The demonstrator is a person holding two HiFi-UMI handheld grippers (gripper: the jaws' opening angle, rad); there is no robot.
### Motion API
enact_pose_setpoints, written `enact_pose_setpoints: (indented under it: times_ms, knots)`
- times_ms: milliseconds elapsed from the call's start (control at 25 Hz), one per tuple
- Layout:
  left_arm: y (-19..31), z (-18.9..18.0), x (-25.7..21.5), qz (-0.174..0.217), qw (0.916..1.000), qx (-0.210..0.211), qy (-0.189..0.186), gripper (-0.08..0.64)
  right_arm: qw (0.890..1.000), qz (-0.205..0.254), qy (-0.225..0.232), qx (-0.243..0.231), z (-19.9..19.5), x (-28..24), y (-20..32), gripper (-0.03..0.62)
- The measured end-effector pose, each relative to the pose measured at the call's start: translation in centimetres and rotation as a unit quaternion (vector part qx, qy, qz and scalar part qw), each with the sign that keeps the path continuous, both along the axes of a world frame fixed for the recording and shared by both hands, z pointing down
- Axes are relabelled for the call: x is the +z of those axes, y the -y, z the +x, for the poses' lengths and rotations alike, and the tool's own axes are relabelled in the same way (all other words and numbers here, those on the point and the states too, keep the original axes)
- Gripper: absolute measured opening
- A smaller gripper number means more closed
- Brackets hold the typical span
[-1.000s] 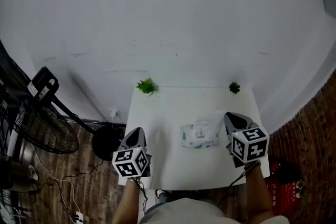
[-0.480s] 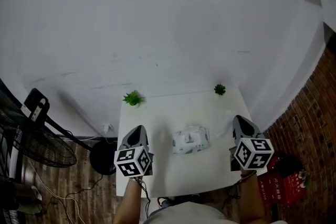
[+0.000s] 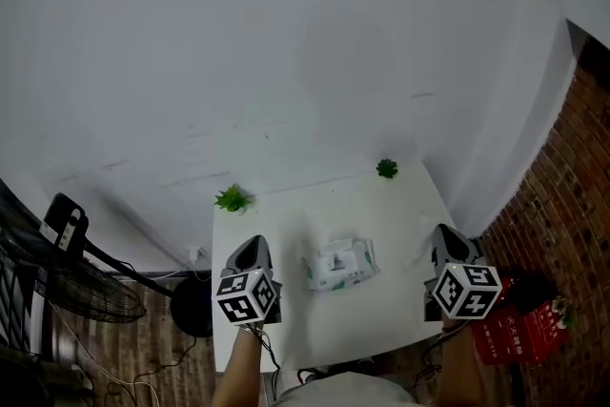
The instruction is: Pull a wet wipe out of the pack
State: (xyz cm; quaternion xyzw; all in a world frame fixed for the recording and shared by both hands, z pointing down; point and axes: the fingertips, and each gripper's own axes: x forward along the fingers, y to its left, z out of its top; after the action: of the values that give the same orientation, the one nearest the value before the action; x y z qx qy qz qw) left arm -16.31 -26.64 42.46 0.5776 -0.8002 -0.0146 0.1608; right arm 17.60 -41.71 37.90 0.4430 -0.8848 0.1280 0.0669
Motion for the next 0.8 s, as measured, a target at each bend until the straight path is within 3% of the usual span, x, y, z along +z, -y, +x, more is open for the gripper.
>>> enact_pose_setpoints:
  times_ms: [800]
  knots:
    - [-0.7, 0.4, 0.0, -0.004, 1.0, -0.007, 0.006, 0.002, 1.0, -0.013, -0.008, -0.01, 0.5, 1.0, 0.9, 0.005]
